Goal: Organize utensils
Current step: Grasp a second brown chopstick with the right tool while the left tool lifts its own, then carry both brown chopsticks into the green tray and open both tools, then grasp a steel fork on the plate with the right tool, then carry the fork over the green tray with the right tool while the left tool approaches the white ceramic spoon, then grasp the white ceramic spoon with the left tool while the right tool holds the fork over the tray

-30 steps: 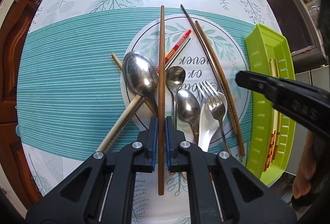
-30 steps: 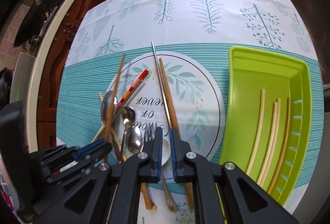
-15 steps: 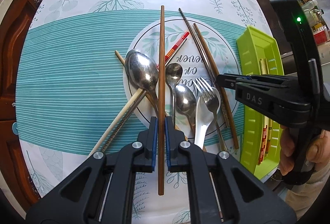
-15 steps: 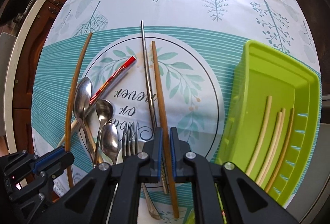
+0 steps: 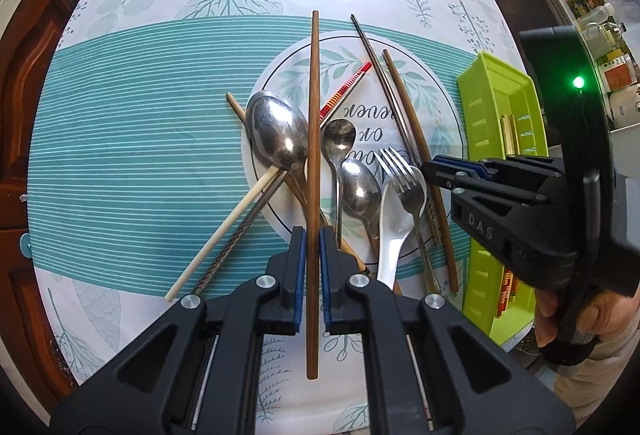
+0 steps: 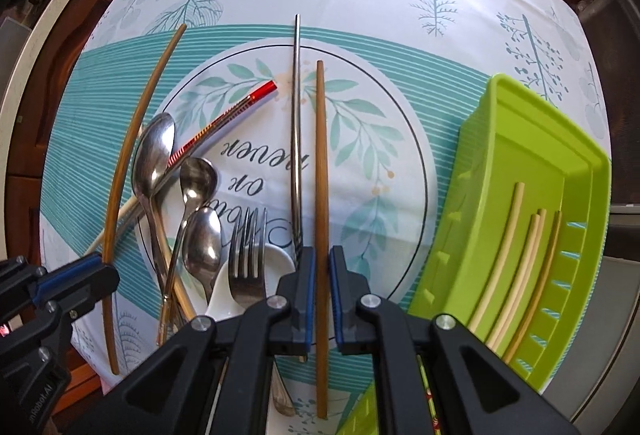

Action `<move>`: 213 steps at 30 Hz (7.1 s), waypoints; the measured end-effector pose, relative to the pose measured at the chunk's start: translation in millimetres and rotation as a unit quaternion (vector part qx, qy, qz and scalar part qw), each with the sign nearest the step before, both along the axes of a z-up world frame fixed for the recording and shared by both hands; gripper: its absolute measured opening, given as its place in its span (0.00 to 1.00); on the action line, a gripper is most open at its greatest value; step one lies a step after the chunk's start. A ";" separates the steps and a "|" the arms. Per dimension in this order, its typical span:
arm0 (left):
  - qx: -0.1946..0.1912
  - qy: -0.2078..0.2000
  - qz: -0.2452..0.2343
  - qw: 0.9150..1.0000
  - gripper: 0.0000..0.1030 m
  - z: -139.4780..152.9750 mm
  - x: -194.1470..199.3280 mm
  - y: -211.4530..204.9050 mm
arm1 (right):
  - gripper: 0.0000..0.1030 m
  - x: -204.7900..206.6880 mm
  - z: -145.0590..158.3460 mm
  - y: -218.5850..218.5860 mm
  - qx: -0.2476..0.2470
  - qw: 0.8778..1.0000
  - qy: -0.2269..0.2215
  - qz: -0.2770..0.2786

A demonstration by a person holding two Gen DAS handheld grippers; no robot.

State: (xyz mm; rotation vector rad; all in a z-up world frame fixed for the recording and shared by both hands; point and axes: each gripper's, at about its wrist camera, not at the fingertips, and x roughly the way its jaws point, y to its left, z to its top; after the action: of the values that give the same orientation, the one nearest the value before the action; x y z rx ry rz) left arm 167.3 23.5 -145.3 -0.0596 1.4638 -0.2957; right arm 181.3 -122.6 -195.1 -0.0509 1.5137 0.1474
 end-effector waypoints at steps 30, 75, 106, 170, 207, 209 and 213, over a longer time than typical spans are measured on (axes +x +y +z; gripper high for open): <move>-0.082 -0.029 -0.086 0.993 0.05 71.7 -50.6 -152.8 | 0.06 -82.8 79.6 -139.9 0.113 0.983 -0.065 -0.132; 0.007 -0.060 -0.117 0.991 0.33 43.8 -78.7 -138.3 | 0.07 -107.0 70.4 -139.6 0.115 0.983 -0.079 -0.121; 0.021 -0.068 0.007 0.997 0.33 40.4 -35.7 49.8 | 0.07 -59.3 62.4 -31.8 0.136 0.989 -0.043 -0.048; -0.021 -0.035 -0.032 0.999 0.33 1.5 -34.1 -2.8 | 0.04 -90.6 79.6 -79.7 0.172 0.976 -0.096 -0.092; -0.017 -0.051 -0.052 0.997 0.31 16.6 -21.4 -0.4 | 0.04 -93.1 24.0 -112.0 0.138 0.979 -0.049 -0.142; -0.025 -0.042 -0.064 0.997 0.31 11.7 -21.0 -16.5 | 0.04 -93.6 22.4 -111.3 0.139 0.979 -0.046 -0.141; -0.029 -0.016 -0.081 0.996 0.31 -1.8 -17.2 -41.2 | 0.04 -94.7 17.9 -112.6 0.143 0.978 -0.040 -0.145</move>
State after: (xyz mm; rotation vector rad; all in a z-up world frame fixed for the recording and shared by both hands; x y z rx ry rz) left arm 150.1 -17.7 -147.2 0.0171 1.4317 -0.4679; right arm 86.7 -235.2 -177.2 0.3893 1.3908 0.1264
